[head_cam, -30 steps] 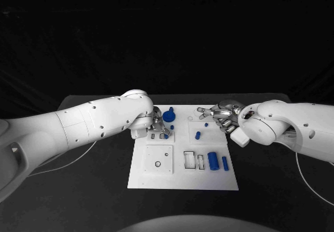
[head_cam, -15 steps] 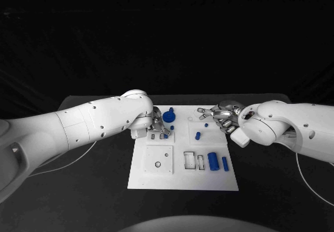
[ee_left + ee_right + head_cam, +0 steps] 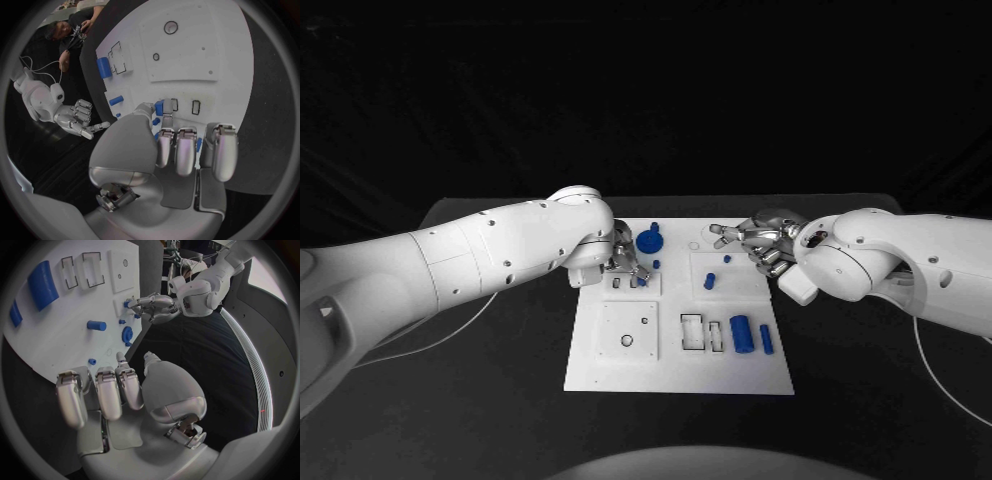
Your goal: Assemble the parts on the task board
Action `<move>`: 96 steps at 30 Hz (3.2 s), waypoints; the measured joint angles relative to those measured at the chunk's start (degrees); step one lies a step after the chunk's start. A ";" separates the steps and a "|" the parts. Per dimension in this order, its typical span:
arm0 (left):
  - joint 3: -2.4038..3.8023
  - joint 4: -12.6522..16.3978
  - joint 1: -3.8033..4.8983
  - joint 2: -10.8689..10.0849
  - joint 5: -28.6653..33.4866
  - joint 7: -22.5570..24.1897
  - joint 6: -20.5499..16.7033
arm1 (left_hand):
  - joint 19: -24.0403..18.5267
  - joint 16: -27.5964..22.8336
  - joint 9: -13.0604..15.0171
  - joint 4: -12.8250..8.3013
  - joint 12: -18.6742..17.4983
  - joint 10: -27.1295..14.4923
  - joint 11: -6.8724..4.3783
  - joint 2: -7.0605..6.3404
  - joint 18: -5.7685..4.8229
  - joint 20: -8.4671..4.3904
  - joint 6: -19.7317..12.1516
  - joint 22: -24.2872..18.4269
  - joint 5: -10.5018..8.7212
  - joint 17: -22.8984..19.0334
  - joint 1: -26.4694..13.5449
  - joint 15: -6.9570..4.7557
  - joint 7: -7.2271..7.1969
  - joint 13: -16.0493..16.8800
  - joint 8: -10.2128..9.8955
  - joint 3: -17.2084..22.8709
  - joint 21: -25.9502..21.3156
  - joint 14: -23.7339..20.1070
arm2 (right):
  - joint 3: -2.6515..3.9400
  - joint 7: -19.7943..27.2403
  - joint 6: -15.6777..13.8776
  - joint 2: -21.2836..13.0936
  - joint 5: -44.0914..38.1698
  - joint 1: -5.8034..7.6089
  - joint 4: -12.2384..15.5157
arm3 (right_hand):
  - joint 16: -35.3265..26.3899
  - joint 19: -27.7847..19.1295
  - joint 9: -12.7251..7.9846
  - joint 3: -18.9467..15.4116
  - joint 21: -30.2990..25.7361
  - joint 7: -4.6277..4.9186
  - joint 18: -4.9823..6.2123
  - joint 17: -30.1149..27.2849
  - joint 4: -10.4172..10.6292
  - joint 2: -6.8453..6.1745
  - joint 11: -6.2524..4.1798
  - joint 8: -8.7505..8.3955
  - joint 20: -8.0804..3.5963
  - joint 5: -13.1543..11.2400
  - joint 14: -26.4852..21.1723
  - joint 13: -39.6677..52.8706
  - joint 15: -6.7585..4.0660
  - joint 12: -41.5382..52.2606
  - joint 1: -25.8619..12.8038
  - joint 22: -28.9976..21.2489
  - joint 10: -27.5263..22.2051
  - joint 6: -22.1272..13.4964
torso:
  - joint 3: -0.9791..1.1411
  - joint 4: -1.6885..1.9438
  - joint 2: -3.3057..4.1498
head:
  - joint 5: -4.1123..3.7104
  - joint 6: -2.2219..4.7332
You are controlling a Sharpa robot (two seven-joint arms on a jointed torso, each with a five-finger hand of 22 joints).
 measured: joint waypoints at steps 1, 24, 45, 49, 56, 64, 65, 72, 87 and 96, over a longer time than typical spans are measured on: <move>0.00 0.06 0.00 -0.13 0.00 0.10 -0.04 | 0.09 0.00 0.01 0.00 0.00 0.00 0.00 0.06 0.00 -0.09 -0.08 0.00 0.00 0.00 0.06 0.00 -0.08 0.00 0.00 0.00 0.00 0.00 | 0.00 -0.01 0.00 0.00 0.00 -0.04 -0.02 | 0.00 0.00 0.00 0.00 0.00 0.00 0.00 0.00 0.00 0.11 0.00 0.20 0.00 0.00 0.00 0.00 0.00 0.00 -0.11 0.00 0.00 0.00 | 0.00 0.00 0.00 | 0.00 0.00; 0.67 3.90 0.42 -6.30 1.57 0.18 0.21 | -0.11 0.00 1.52 0.09 0.00 0.21 -0.20 -0.77 0.00 -0.29 0.36 0.00 -0.13 -0.01 1.81 -0.20 -0.10 -0.01 1.18 1.66 0.00 0.20 | -0.05 -0.12 0.01 -0.06 -0.01 -0.88 -0.58 | 0.00 0.00 -0.02 0.00 0.00 0.00 0.00 -0.01 0.00 0.17 0.00 0.20 0.00 0.00 0.00 -0.01 0.00 0.00 -0.17 -0.01 0.00 0.00 | 0.03 0.06 -0.09 | 0.02 -0.20; 0.14 2.45 0.44 -5.06 4.11 0.00 0.69 | -0.11 0.00 1.52 0.27 0.00 0.21 -0.20 -0.77 0.00 -0.29 0.36 0.00 0.00 -0.02 1.79 -0.20 -0.10 -0.03 1.14 1.80 0.00 0.20 | -0.06 -0.15 0.01 -0.02 -0.01 -0.99 -0.60 | 0.00 0.00 0.02 0.00 0.00 0.00 0.00 -0.01 0.00 0.17 0.00 0.19 0.00 0.00 0.00 -0.02 0.00 0.00 -0.17 0.03 0.00 0.00 | 0.00 -0.05 0.04 | -0.09 -0.49; 0.12 2.11 0.44 -4.71 4.14 0.20 0.64 | -0.11 0.00 1.70 0.27 0.00 0.20 -0.19 -0.95 0.00 -0.29 0.36 0.00 0.00 -0.02 1.96 -0.20 -0.10 -0.03 1.03 1.80 0.00 0.20 | -0.06 -0.16 0.01 -0.02 -0.01 -0.99 -0.61 | 0.00 0.00 0.02 0.00 0.00 0.00 0.00 -0.01 0.00 0.17 0.00 0.19 0.00 0.00 0.00 -0.02 0.00 0.00 -0.17 0.03 0.00 0.00 | 0.00 -0.05 0.03 | -0.12 -0.57; 0.12 1.84 0.44 -4.51 4.14 0.94 0.26 | -0.11 0.00 1.81 -0.08 0.00 -0.01 -0.40 -1.39 0.00 -0.29 0.36 0.00 0.27 -0.03 2.39 -0.40 -0.10 -0.03 0.90 2.15 0.00 -0.01 | -0.06 -0.17 0.03 0.02 -0.01 -1.02 -0.70 | 0.00 0.00 0.01 0.01 0.00 0.00 0.00 0.04 0.00 0.17 0.00 0.19 0.00 0.00 0.00 -0.02 0.00 0.00 -0.17 0.02 0.00 0.00 | 0.02 -0.03 0.01 | -0.06 -0.62; 0.11 1.45 0.44 -4.35 4.14 1.49 0.03 | -0.11 0.00 1.95 -0.08 0.00 -0.01 -0.40 -1.39 0.00 -0.29 0.36 0.00 0.27 -0.03 2.39 -0.40 -0.10 -0.03 0.80 2.15 0.00 -0.01 | -0.06 -0.17 0.05 0.04 -0.01 -1.04 -0.72 | 0.00 0.00 0.01 -0.15 0.00 0.00 0.00 0.03 -0.16 0.39 0.00 0.19 0.00 0.00 0.00 -0.02 0.00 0.00 0.05 0.01 0.00 0.00 | 0.02 -0.03 0.00 | -0.02 -0.73; 0.11 1.45 0.44 -4.31 4.14 1.54 0.03 | -0.11 0.00 1.95 -0.08 0.00 -0.01 -0.40 -1.39 0.00 -0.29 0.36 0.00 0.27 -0.03 2.39 -0.40 -0.10 -0.03 0.80 2.15 0.00 -0.01 | -0.06 -0.18 0.05 0.04 -0.01 -1.04 -0.72 | 0.00 0.00 0.01 -0.15 0.00 0.00 0.00 0.03 -0.16 0.39 0.00 0.19 0.00 0.00 0.00 -0.02 0.00 0.00 0.05 0.01 0.00 0.00 | 0.01 -0.03 0.00 | -0.05 -0.75; 0.11 1.33 0.44 -4.01 4.16 1.61 0.08 | -0.11 0.00 1.95 -0.08 0.00 -0.01 -0.40 -1.39 -0.01 -0.29 0.35 0.00 0.26 -0.03 2.38 -0.40 -0.10 -0.03 0.59 2.15 0.00 -0.01 | -0.06 -0.19 0.05 0.07 -0.01 -1.05 -0.72 | 0.00 0.00 0.00 -0.15 0.00 0.00 0.00 0.03 -0.16 0.39 0.00 0.19 0.00 0.00 0.00 -0.02 0.00 0.00 0.05 0.01 0.00 0.00 | 0.00 -0.03 0.01 | -0.16 -0.73; 0.03 0.51 0.41 -3.22 4.17 1.55 0.52 | -0.11 0.00 1.92 0.08 0.00 -0.01 -0.39 -1.36 0.00 -0.29 0.35 0.00 0.43 0.01 2.40 -0.40 -0.10 -0.04 0.75 2.29 0.00 -0.01 | -0.06 -0.21 0.06 0.14 -0.01 -1.06 -0.62 | 0.00 0.00 0.05 -0.15 0.00 0.00 0.00 0.02 -0.16 0.39 0.00 0.19 0.00 0.00 0.00 -0.03 0.00 0.00 0.05 0.00 0.00 0.00 | 0.01 -0.10 -0.01 | -0.21 -0.81; 0.00 0.11 0.39 -3.02 4.17 1.42 1.13 | -0.11 0.00 1.96 0.07 0.00 -0.01 -0.39 -1.14 -0.01 -0.28 0.36 0.00 0.42 0.00 2.63 -0.40 -0.10 -0.03 0.73 2.51 0.00 -0.01 | -0.06 -0.23 0.08 0.12 -0.01 -1.06 -0.58 | 0.00 0.00 0.04 -0.15 0.00 0.00 0.00 0.01 -0.16 0.39 0.00 0.19 0.00 0.00 0.00 -0.03 0.00 0.00 0.05 0.00 0.00 0.00 | 0.02 0.03 -0.01 | -0.30 -0.92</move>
